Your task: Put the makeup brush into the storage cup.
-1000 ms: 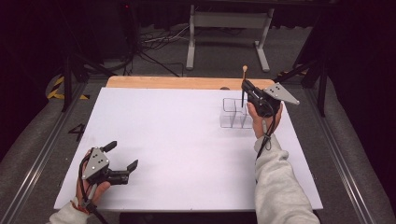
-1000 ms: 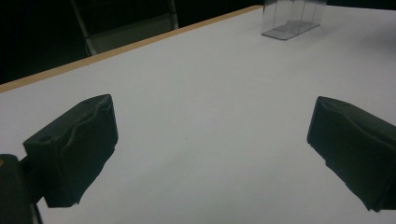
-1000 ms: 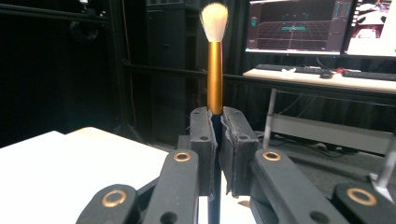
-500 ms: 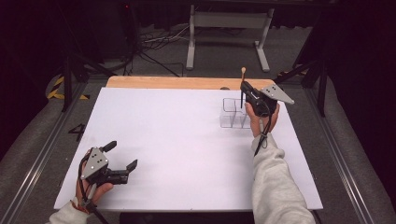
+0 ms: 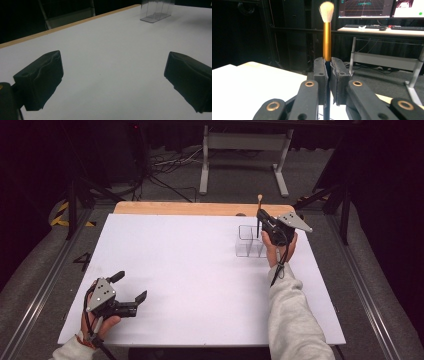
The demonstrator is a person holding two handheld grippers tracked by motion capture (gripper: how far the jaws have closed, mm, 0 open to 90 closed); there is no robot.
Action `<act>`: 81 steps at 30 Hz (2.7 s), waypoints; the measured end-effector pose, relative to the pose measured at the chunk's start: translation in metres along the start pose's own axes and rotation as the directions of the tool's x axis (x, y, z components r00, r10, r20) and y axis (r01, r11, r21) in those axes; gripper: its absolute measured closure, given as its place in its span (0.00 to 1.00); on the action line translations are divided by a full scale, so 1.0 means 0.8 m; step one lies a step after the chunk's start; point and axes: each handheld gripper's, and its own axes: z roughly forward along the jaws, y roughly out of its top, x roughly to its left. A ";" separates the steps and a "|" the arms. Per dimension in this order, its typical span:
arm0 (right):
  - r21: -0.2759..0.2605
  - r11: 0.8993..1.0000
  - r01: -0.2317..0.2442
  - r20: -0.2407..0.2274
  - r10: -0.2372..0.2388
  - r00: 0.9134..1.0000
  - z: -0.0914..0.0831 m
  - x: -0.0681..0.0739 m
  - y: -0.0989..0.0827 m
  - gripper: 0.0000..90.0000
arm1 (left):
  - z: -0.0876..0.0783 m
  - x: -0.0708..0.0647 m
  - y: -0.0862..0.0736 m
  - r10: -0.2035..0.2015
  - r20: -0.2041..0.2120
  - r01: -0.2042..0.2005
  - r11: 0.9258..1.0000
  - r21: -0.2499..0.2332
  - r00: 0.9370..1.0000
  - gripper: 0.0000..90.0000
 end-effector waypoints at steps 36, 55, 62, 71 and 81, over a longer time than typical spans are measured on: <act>0.042 0.998 -0.039 0.016 0.038 0.999 -0.008 0.001 -0.032 0.93 | -0.002 -0.003 0.002 0.014 -0.010 -0.014 1.000 -0.024 1.000 0.05; 0.036 0.999 -0.028 0.018 0.027 0.999 -0.013 0.000 -0.025 0.81 | -0.002 -0.003 0.002 0.014 -0.011 -0.014 1.000 -0.022 1.000 0.06; 0.021 1.000 -0.001 0.013 0.001 1.000 -0.023 0.002 -0.013 0.75 | -0.002 -0.004 0.002 0.016 -0.013 -0.016 1.000 -0.022 1.000 0.06; 0.013 1.000 0.025 -0.002 -0.025 1.000 -0.034 0.007 -0.003 0.69 | -0.002 -0.004 0.002 0.018 -0.012 -0.018 1.000 -0.024 1.000 0.06; 0.015 0.998 0.054 -0.012 -0.054 0.998 -0.045 0.012 0.006 0.61 | -0.002 -0.004 0.002 0.019 -0.014 -0.019 1.000 -0.021 1.000 0.06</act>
